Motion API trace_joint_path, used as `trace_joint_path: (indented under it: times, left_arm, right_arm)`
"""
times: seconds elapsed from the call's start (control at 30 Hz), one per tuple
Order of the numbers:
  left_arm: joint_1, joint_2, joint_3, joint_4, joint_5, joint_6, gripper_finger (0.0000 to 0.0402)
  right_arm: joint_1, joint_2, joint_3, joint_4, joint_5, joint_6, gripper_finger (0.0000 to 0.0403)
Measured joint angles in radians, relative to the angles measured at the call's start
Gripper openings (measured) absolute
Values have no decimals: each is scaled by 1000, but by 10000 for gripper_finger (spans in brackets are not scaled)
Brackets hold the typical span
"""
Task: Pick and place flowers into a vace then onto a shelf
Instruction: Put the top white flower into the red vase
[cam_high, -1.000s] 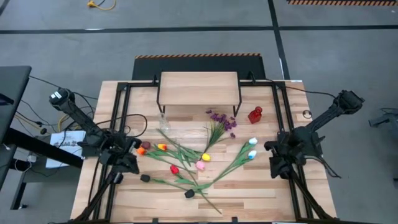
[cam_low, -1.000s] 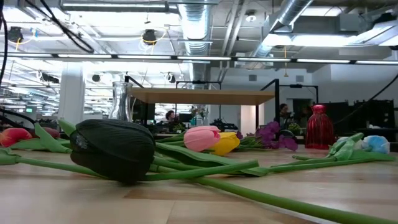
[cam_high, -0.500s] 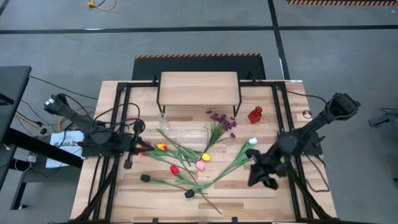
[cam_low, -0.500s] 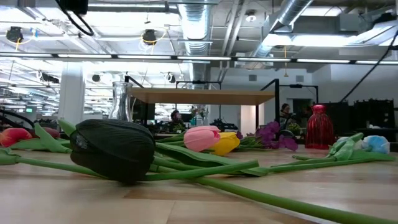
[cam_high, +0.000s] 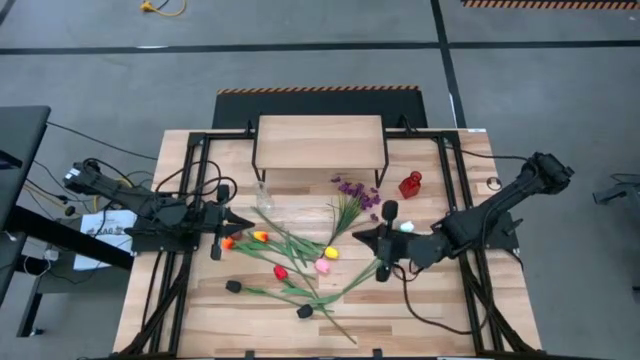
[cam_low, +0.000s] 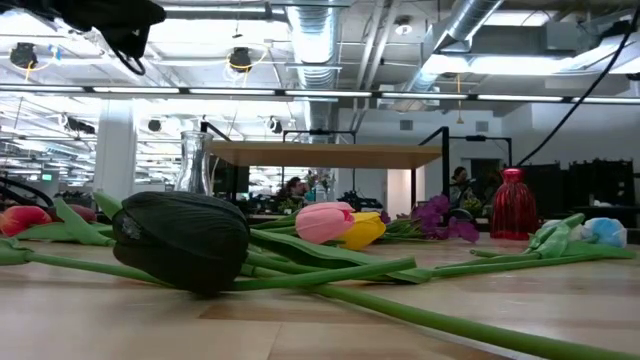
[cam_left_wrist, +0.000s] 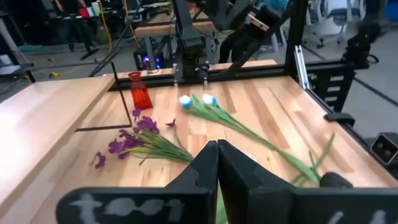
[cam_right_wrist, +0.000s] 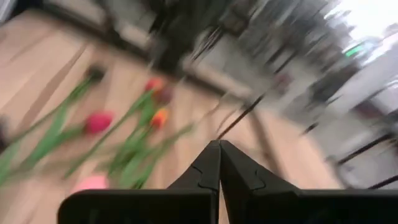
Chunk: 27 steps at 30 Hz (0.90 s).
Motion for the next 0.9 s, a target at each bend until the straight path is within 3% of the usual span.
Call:
trace_joint_path:
  times: [0.13, 0.33, 0.43, 0.7, 0.9]
  left_arm:
    - [0, 10, -32, 83, 5, 2, 0]
    - [0, 11, -64, 138, 4, 44, 0]
    - [0, 11, -66, 160, -4, 59, 0]
    - [0, 9, -67, 200, -6, 95, 0]
    - [0, 9, -67, 198, -4, 113, 0]
  right_arm:
    - [-20, 9, 115, -329, -112, 182, 0]
    - [-72, 8, 130, -402, -158, 329, 1]
    - [-123, 38, 131, -439, -267, 429, 13]
    - [-154, 181, 129, -568, -525, 548, 103]
    - [-114, 289, 129, -628, -606, 588, 169]
